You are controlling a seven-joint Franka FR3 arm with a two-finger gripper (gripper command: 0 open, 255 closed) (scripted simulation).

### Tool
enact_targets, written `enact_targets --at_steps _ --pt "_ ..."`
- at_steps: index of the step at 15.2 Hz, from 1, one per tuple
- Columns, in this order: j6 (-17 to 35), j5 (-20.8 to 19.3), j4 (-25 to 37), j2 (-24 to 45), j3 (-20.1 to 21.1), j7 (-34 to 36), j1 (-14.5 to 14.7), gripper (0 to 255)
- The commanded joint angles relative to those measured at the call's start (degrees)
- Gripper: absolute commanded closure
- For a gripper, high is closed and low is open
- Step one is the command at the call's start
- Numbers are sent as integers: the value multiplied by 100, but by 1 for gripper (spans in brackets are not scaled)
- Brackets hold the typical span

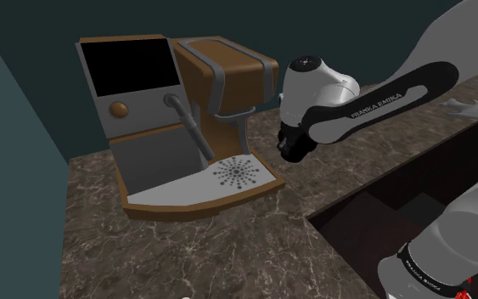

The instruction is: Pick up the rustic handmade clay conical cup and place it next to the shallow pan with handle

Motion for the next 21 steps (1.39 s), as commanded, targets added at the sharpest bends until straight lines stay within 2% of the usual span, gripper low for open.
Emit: enact_targets --at_steps 1,10,21 --pt "-151 117 52 -126 -22 -117 36 255" --pt "-834 482 376 -556 -120 -532 154 255" --pt "-1673 740 916 -911 -216 -899 235 255"
